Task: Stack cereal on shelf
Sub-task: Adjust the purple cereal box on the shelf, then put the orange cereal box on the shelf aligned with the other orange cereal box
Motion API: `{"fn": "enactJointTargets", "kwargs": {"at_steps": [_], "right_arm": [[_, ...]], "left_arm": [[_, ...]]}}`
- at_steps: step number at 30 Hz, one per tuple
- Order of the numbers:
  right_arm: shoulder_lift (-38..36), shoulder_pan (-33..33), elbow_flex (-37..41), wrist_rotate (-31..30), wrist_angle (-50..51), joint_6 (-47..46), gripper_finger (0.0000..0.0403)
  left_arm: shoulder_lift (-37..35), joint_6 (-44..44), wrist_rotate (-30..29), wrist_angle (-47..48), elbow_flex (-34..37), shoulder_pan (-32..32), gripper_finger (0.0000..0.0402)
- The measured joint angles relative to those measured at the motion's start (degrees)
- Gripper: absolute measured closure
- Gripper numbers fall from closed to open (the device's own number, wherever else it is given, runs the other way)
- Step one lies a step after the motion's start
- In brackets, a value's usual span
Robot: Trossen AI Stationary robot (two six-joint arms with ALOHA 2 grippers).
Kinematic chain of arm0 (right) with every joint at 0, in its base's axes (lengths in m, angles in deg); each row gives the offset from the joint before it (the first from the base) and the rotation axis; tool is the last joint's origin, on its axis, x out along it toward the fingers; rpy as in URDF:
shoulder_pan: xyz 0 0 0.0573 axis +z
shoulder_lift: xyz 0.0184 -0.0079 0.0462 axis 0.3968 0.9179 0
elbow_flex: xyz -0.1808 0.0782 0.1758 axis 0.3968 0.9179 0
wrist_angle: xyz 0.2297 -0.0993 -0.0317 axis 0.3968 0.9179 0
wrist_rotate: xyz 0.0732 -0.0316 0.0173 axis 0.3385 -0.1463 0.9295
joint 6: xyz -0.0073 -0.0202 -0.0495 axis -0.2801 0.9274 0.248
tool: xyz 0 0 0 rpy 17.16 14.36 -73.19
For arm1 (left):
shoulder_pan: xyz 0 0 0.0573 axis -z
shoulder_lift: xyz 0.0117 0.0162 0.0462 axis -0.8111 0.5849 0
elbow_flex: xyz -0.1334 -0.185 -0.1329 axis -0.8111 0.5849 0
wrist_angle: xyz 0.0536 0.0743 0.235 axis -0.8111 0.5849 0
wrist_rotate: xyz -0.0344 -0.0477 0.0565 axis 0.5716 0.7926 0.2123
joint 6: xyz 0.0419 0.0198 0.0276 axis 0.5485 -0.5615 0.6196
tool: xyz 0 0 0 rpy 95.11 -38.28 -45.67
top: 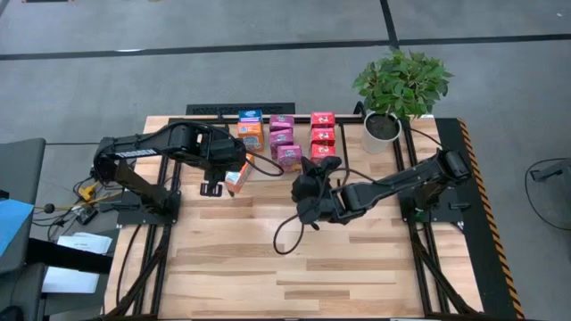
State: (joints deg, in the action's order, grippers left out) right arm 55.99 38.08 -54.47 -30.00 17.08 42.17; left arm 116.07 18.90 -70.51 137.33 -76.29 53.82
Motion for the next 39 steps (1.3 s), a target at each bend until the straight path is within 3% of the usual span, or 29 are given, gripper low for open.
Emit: {"fn": "enactJointTargets", "kwargs": {"at_steps": [9,21,26,32,36,39], "right_arm": [[0.0,-3.3,0.0,7.7,1.9,-4.2,0.0385],[0.0,-2.0,0.0,13.5,0.9,-3.3,0.0384],[0.0,-1.1,0.0,12.5,-0.8,-1.2,0.0388],[0.0,1.6,-1.4,6.7,-0.3,3.4,0.0386],[0.0,5.3,-2.9,8.5,-0.2,5.2,0.0379],[0.0,7.6,-4.2,12.3,-0.4,7.3,0.0379]], "left_arm": [[0.0,-0.2,0.0,0.0,0.0,0.0,0.0262],[0.0,-0.2,0.0,0.0,0.0,0.0,0.0262],[0.0,-0.5,0.0,0.0,0.0,0.0,0.0262],[0.0,-1.8,1.1,0.0,0.0,0.4,0.0262],[-1.4,-4.4,8.1,0.0,0.0,2.1,0.0262],[-1.8,-7.7,6.4,0.0,0.0,4.6,0.0262]]}}
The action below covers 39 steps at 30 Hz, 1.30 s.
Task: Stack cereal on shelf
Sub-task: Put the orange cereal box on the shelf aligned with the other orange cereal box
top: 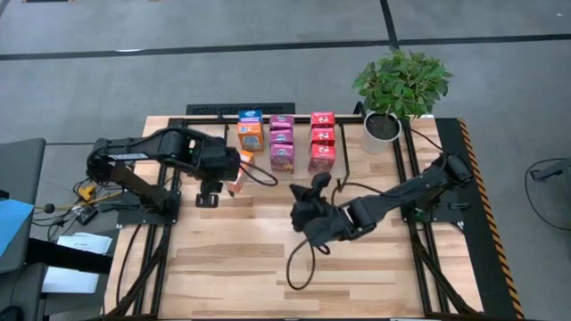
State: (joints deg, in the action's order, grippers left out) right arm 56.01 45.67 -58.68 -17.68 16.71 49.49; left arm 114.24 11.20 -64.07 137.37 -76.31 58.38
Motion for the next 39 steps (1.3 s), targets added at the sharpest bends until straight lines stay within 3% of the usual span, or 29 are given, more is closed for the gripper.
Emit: {"fn": "enactJointTargets", "kwargs": {"at_steps": [3,6,11,17,23,27,33,36,39], "right_arm": [[0.0,-0.1,-0.6,7.6,-1.9,0.0,0.0382],[0.0,-1.3,-0.6,18.4,-5.5,-0.8,0.0375],[0.0,-2.6,-0.6,29.1,-7.0,-0.5,0.0322],[0.1,-3.0,-0.6,33.7,-10.4,-0.5,0.0233],[1.1,-3.7,-0.6,34.2,-10.9,-0.9,0.0166],[1.1,-3.7,-0.6,33.9,-10.4,-0.9,0.0155],[1.1,-3.7,-0.6,33.9,-8.8,-0.5,0.0159],[1.1,-3.6,-0.6,33.9,-6.5,-0.7,0.0166],[0.9,-3.3,-0.6,33.8,-3.9,-1.2,0.017]], "left_arm": [[-0.5,-4.4,-4.5,0.0,0.0,2.6,0.0262],[-0.6,-10.2,-4.8,-0.1,0.0,4.9,0.0262],[-0.9,-20.9,-6.1,-1.2,3.9,11.1,0.0262],[-2.2,-33.5,-12.4,-2.8,16.1,21.9,0.0262],[-3.2,-40.3,-14.0,-15.0,29.3,28.2,0.0261],[-3.3,-43.6,-6.0,-30.2,35.6,29.9,0.0243],[-2.4,-51.4,8.6,-63.1,46.8,33.8,0.0182],[-2.2,-56.4,10.5,-74.1,53.1,35.7,0.0162],[-0.8,-61.5,10.4,-93.8,61.0,37.1,0.0148]]}}
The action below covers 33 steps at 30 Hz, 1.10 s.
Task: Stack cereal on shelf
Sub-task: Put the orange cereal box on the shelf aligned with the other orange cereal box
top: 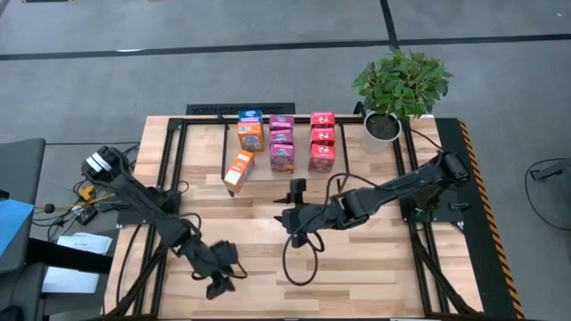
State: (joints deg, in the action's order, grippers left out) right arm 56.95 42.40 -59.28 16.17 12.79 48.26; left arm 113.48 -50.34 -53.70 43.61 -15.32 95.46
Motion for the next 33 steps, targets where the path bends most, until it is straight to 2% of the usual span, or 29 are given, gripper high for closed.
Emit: {"fn": "enactJointTargets", "kwargs": {"at_steps": [2,5,8,11,14,16,17,19,21,24,26,29,33], "right_arm": [[-0.1,0.2,0.0,0.0,0.7,-0.2,0.0173],[-0.1,0.7,0.0,0.0,2.4,-0.8,0.0176],[-0.2,0.9,0.0,-0.8,4.6,-2.7,0.0178],[-0.2,1.5,0.0,-3.1,8.5,-4.8,0.0181],[-0.2,1.7,0.0,-5.4,12.3,-7.2,0.0182],[-0.2,1.6,0.0,-5.7,14.9,-9.6,0.0184],[-0.2,1.6,0.0,-5.7,15.8,-10.7,0.0184],[-0.2,1.6,0.0,-5.8,17.6,-12.8,0.0184],[-0.2,1.5,0.0,-5.9,18.6,-14.5,0.0184],[-0.2,1.6,0.0,-6.5,20.2,-17.1,0.0184],[-0.2,2.2,0.0,-8.7,21.8,-18.8,0.0187],[-0.2,3.4,0.0,-13.5,24.2,-20.8,0.0191],[-0.2,4.4,0.0,-16.7,26.1,-23.7,0.0196]], "left_arm": [[2.4,-0.3,-1.8,-14.8,4.3,0.5,0.0144],[6.1,0.5,-3.5,-30.6,8.4,0.3,0.0143],[8.8,-3.2,-3.4,-35.5,10.2,0.0,0.0143],[7.6,-5.2,-1.9,-34.2,10.4,0.0,0.0143],[2.6,-7.2,-1.5,-25.3,10.0,0.0,0.0143],[-2.7,-6.4,-2.2,-12.0,8.5,0.5,0.0143],[-5.7,-5.2,-4.5,-3.7,6.9,0.8,0.0143],[-10.9,-3.3,-13.4,13.8,2.3,1.7,0.0143],[-14.7,-3.4,-25.7,32.4,-2.8,3.1,0.0143],[-17.0,-9.0,-40.5,51.7,-9.1,5.7,0.0143],[-17.3,-10.6,-44.9,59.2,-11.4,7.0,0.0143],[-15.5,-12.0,-47.5,63.0,-11.5,7.0,0.0143],[-7.1,-16.6,-53.7,70.9,-11.3,4.4,0.0152]]}}
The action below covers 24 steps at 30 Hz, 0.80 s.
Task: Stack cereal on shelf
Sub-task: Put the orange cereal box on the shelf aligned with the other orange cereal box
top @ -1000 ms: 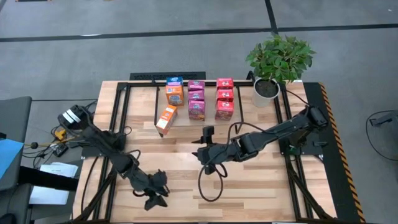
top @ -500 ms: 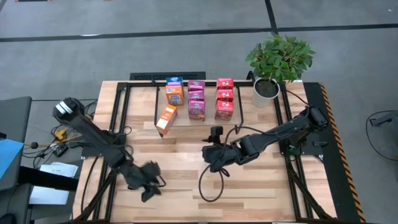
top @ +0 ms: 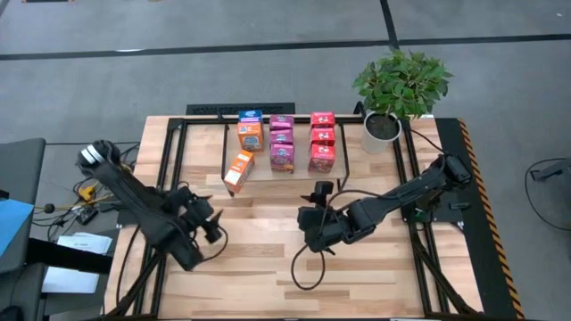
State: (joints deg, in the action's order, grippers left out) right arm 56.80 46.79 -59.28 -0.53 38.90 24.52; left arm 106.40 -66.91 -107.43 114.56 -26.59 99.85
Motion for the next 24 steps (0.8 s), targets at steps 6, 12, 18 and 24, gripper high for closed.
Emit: {"fn": "enactJointTargets", "kwargs": {"at_steps": [6,12,18,24], "right_arm": [[0.0,0.4,0.0,0.0,0.1,-0.2,0.0203],[0.0,0.5,0.0,0.0,0.5,-2.3,0.0207],[0.0,0.6,0.0,0.1,0.1,-3.3,0.0205],[0.0,0.6,0.0,0.1,-0.4,-4.7,0.0209]], "left_arm": [[15.3,-3.1,-4.8,5.1,-5.7,-2.8,0.0182],[17.6,-13.6,-2.5,5.1,-8.8,-1.6,0.0191],[16.0,-15.4,-4.0,6.3,-7.3,-2.0,0.0191],[16.7,-14.7,-4.9,4.0,-7.2,-2.0,0.0186]]}}
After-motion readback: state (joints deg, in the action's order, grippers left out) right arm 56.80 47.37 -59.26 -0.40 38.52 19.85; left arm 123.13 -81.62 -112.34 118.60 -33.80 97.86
